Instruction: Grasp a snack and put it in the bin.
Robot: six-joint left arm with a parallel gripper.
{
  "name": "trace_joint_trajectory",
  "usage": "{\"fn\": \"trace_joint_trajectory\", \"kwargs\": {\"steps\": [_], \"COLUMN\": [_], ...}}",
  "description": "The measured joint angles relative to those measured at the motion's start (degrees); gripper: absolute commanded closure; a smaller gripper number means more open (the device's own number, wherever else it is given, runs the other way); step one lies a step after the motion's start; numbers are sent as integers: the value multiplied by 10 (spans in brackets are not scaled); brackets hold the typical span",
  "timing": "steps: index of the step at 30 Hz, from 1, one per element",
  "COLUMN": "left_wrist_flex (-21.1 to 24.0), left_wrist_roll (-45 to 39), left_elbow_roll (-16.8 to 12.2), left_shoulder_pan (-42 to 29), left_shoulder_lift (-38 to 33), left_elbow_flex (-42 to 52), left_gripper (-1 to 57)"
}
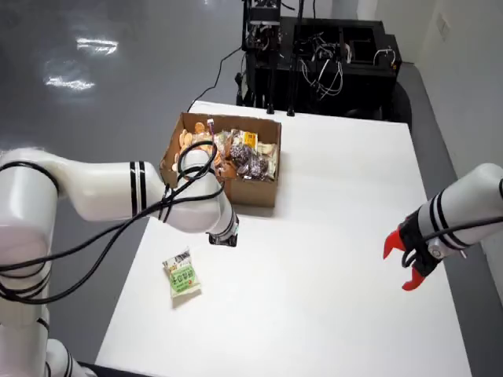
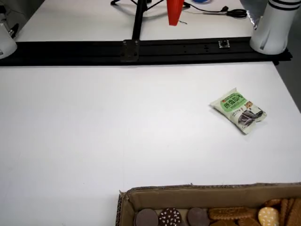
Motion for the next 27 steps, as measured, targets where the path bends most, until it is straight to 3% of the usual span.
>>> {"fn": "trace_joint_trajectory", "kwargs": {"steps": [16,27], "left_wrist_flex": [2,1], "left_wrist_roll": [5,51], "left_elbow_roll": [4,12], "left_shoulder_pan": [-25,-36], "left_shoulder_lift": [19,13], "left_elbow_flex": [14,46], "left_gripper": [553,450]}}
